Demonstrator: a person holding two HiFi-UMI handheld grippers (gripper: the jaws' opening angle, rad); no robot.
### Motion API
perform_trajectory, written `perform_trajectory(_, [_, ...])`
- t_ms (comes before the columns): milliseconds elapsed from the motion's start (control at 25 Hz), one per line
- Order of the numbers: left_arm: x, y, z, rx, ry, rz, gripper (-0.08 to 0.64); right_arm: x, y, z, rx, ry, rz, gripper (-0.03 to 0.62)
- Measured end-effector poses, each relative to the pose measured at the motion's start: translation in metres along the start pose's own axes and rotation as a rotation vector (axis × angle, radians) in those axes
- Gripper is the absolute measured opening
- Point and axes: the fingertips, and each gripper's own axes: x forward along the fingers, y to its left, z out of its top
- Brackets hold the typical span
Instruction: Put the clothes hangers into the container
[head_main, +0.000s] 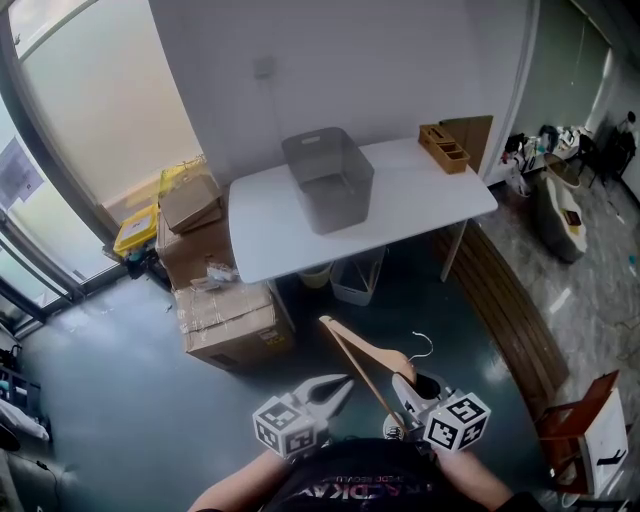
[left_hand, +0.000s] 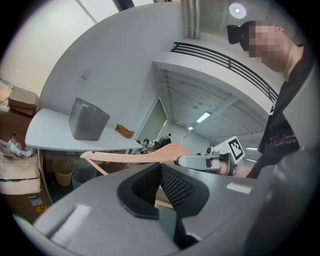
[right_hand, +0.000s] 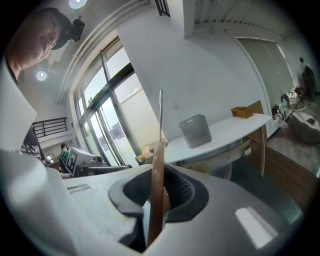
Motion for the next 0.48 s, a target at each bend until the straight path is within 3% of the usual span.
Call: perform_trajectory(480, [-0.016,0.013,-0.011,0.003,0.026,0.012,-0.002,0.018,0.005,-0.007,-0.024,0.027,-0.009,0.058])
